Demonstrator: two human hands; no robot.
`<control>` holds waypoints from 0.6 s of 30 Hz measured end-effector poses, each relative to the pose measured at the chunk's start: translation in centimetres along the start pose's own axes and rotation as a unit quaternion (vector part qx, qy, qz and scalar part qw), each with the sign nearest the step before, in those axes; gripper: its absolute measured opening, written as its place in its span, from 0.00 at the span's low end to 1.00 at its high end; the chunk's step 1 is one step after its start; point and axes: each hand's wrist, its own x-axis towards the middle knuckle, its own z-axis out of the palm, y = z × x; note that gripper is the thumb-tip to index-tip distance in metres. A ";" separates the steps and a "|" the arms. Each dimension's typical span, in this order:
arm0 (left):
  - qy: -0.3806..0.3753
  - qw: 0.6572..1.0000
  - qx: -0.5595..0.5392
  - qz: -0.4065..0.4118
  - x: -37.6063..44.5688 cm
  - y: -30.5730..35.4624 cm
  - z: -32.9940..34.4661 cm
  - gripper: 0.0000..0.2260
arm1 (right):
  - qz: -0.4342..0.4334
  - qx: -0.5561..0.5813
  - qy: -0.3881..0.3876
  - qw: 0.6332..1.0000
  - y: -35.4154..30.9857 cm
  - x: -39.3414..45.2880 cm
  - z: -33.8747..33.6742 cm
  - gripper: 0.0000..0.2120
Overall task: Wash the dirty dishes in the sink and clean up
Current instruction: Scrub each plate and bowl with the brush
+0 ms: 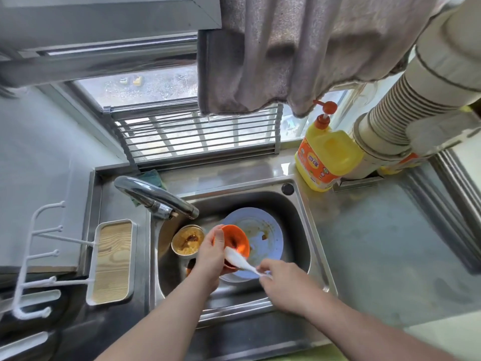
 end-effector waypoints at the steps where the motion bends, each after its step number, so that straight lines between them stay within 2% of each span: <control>1: 0.019 1.000 -0.004 0.002 -0.2 -0.4 0.4 0.10 | 0.019 0.094 -0.023 0.995 -0.7 0.0 0.0 0.10; 2: 0.034 0.999 -0.025 -0.007 -0.5 -0.8 0.8 0.10 | 0.027 0.144 -0.026 0.989 -1.1 0.5 0.0 0.09; 3: 0.040 0.998 -0.050 -0.022 -0.7 -1.3 1.2 0.12 | 0.018 0.146 -0.015 0.989 -1.1 0.9 0.0 0.09; 4: 0.038 0.996 -0.068 -0.038 -0.9 -1.6 1.5 0.13 | 0.004 0.115 0.010 0.993 -0.8 1.3 0.0 0.10; 6: 0.024 0.996 -0.073 -0.048 -1.0 -1.3 1.8 0.14 | -0.008 -0.019 0.063 0.998 0.8 2.0 -0.3 0.12; 8: 0.016 0.998 -0.049 -0.039 -0.6 -0.6 1.7 0.14 | 0.007 -0.093 0.069 0.993 2.5 2.0 -0.5 0.12; 10: 0.027 0.998 -0.037 -0.036 -0.5 0.0 1.5 0.13 | 0.025 -0.025 0.041 0.999 3.0 1.6 0.1 0.11; 13: 0.044 0.994 -0.086 -0.059 -0.8 -0.6 2.0 0.15 | 0.040 0.178 -0.037 0.983 1.1 1.1 1.3 0.08; 15: 0.043 0.988 -0.126 -0.080 -1.6 -1.5 2.7 0.16 | 0.045 0.231 -0.020 0.972 0.3 1.4 1.1 0.07; 16: 0.043 0.985 -0.145 -0.088 -2.0 -1.8 3.0 0.18 | 0.034 0.209 0.007 0.977 0.4 1.8 0.7 0.08; 18: 0.039 0.982 -0.159 -0.096 -2.1 -1.9 3.1 0.19 | 0.017 0.044 0.058 0.997 1.7 2.5 -0.2 0.10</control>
